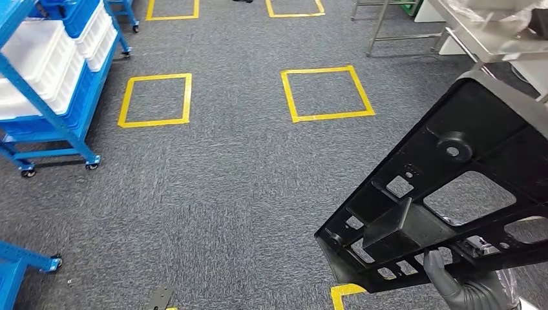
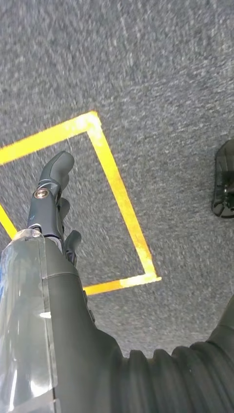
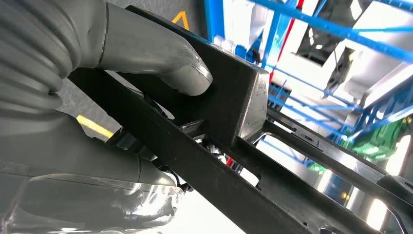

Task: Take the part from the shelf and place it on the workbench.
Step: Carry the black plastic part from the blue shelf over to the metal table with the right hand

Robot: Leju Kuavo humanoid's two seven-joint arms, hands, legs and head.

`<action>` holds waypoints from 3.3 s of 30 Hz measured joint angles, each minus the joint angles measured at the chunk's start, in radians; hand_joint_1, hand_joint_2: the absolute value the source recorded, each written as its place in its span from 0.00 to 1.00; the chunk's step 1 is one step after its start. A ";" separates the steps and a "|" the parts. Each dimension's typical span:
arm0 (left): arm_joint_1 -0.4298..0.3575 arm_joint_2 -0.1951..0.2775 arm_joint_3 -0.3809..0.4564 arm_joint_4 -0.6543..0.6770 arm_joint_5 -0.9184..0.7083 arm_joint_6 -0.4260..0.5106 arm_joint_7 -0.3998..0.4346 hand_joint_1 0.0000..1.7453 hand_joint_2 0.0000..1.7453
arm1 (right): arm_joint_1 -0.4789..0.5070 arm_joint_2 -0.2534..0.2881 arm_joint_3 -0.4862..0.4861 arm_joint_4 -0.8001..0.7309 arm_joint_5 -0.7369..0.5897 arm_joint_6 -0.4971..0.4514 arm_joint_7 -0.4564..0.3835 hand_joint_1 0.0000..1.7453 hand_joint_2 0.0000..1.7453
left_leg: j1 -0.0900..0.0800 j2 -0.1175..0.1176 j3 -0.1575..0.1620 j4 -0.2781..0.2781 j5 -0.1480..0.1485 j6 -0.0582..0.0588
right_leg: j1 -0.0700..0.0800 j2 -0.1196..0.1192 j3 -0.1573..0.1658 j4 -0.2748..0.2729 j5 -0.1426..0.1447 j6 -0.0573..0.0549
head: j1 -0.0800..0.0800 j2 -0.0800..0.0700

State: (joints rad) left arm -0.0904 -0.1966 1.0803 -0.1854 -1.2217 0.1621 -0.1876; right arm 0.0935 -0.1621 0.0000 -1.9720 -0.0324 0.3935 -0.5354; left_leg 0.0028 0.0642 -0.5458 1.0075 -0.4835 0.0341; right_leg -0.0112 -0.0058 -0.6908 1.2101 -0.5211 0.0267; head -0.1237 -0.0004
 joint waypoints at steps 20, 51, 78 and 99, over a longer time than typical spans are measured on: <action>-0.002 -0.007 0.000 0.000 0.007 0.010 0.018 0.00 1.00 | -0.077 0.008 0.003 0.041 -0.010 0.031 0.022 1.00 1.00 | 0.010 -0.131 -0.020 0.025 -0.001 -0.033 | 0.005 0.135 0.099 -0.187 0.057 -0.021 | 0.000 0.000; 0.000 -0.012 0.002 0.000 0.007 0.010 0.027 0.00 1.00 | -0.130 0.020 0.012 0.067 -0.023 0.039 0.064 1.00 1.00 | 0.014 -0.132 -0.024 0.026 0.000 -0.035 | 0.004 0.136 0.096 -0.188 0.061 -0.015 | -0.001 0.000; 0.000 -0.013 0.005 0.000 0.004 0.005 0.040 0.00 1.00 | -0.148 0.032 0.014 0.066 -0.021 0.040 0.087 1.00 1.00 | 0.013 -0.098 -0.071 0.112 -0.012 -0.046 | 0.007 0.094 0.116 -0.205 0.067 -0.033 | -0.001 0.000; -0.004 -0.015 0.007 0.000 0.011 0.016 0.039 0.00 1.00 | -0.154 0.034 0.014 0.086 -0.016 0.038 0.051 1.00 1.00 | 0.011 0.002 0.001 0.004 -0.012 -0.039 | 0.006 -0.007 0.102 -0.216 0.080 -0.015 | -0.001 0.000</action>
State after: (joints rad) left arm -0.0949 -0.2116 1.0869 -0.1854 -1.2103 0.1781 -0.1485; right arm -0.0605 -0.1283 0.0144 -1.8863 -0.0483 0.4316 -0.4845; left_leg 0.0134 0.0664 -0.5446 1.0118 -0.4952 -0.0051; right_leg -0.0049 -0.0132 -0.5886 0.9937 -0.4409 0.0117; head -0.1246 -0.0004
